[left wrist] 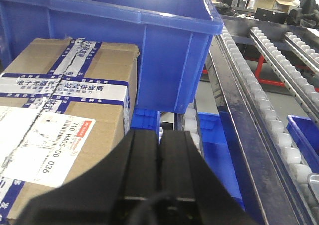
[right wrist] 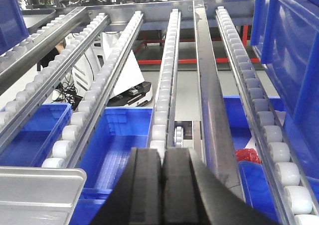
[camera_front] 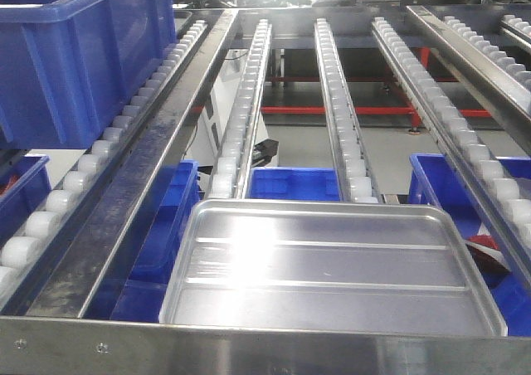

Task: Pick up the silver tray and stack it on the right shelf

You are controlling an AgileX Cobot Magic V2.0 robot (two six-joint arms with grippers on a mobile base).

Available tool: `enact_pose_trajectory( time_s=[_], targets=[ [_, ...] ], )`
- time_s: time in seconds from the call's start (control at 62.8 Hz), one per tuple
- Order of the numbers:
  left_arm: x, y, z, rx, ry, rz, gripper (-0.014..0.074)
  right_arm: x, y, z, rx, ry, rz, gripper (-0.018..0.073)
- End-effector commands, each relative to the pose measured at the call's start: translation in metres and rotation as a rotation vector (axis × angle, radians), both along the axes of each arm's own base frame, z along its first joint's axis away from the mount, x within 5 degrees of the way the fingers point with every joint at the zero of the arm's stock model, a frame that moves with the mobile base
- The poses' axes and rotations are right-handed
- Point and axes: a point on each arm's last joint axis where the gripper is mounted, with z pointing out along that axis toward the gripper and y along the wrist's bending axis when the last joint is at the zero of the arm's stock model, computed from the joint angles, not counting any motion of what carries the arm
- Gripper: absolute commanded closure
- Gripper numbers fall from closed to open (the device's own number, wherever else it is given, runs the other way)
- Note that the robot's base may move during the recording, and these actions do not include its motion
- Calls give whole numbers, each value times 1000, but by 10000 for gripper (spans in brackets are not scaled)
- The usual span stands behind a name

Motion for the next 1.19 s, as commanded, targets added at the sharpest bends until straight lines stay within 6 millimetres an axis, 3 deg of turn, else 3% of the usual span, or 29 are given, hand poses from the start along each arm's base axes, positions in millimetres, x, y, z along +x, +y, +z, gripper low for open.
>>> enact_pose_trajectory(
  time_s=[0.0, 0.414, 0.621, 0.764, 0.955, 1.082, 1.178],
  targets=[
    [-1, 0, 3, -7, -84, -4, 688, -3, 0, 16, -12, -138, 3, 503],
    [-1, 0, 3, -7, -84, -4, 688, -3, 0, 16, -12, -138, 3, 503],
    [-3, 0, 15, -28, -210, -2, 688, -3, 0, 16, -12, -137, 3, 503],
    [-11, 1, 55, -35, -291, -3, 688, -3, 0, 16, -12, -132, 3, 503],
    [-20, 2, 134, -16, -131, -8, 688, -3, 0, 16, -12, -137, 3, 503],
    [-6, -3, 168, -16, 95, -42, 686, -3, 0, 16, -12, -137, 3, 503],
    [15, -14, 178, 67, 230, -146, 686, -3, 0, 16, -12, -137, 3, 503]
  ],
)
